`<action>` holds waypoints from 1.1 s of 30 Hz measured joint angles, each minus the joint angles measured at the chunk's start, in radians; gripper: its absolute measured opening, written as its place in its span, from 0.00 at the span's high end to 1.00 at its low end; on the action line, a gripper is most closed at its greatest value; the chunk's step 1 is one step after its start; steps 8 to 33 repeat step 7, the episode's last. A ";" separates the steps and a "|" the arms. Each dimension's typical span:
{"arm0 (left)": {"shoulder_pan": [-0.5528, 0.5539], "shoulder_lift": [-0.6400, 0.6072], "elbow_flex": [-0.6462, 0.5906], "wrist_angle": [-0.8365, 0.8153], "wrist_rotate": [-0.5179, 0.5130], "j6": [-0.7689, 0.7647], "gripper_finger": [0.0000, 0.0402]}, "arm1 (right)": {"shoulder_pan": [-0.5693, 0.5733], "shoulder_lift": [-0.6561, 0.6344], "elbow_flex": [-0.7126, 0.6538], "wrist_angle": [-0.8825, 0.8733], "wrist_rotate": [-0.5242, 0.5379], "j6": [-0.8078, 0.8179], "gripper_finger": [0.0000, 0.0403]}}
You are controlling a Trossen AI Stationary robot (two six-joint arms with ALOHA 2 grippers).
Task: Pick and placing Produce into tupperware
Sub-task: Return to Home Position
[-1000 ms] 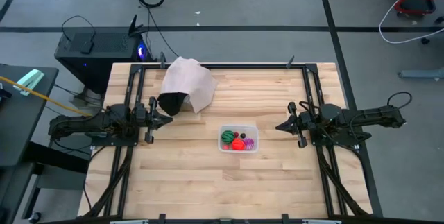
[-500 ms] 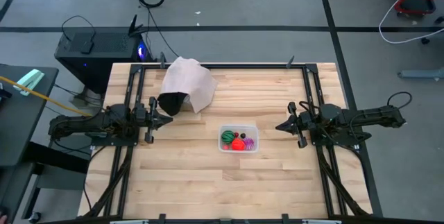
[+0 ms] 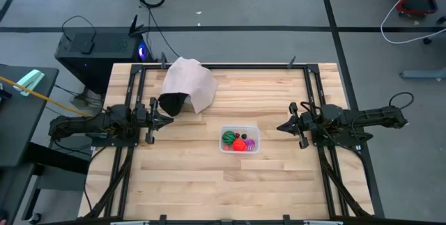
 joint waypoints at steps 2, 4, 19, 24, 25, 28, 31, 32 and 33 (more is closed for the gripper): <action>0.000 0.000 0.000 0.000 0.000 0.000 0.93 | 0.000 0.000 0.000 0.000 0.000 0.000 0.97; 0.000 0.000 0.000 0.000 0.000 0.000 0.94 | 0.000 0.000 0.000 0.000 0.000 0.000 0.97; 0.000 0.000 0.000 0.000 0.000 0.000 0.94 | 0.000 0.000 0.000 0.000 0.000 0.000 0.97; 0.000 0.000 0.000 0.000 0.000 0.000 0.94 | 0.000 0.000 0.000 0.000 0.000 0.000 0.97; 0.000 0.000 0.000 0.000 0.000 0.000 0.94 | 0.000 0.000 0.000 0.000 0.000 0.000 0.97; 0.000 0.000 0.000 0.000 0.000 0.000 0.94 | 0.000 0.000 0.000 0.000 0.000 0.000 0.97; 0.000 0.000 0.000 0.000 0.000 0.000 0.94 | 0.000 0.000 0.000 0.000 0.000 0.000 0.97; 0.000 0.000 0.000 0.000 0.000 0.000 0.94 | 0.000 0.000 0.000 0.000 0.000 0.000 0.97; 0.000 0.000 0.000 0.000 0.000 0.000 0.94 | 0.000 0.000 0.000 0.000 0.000 0.000 0.97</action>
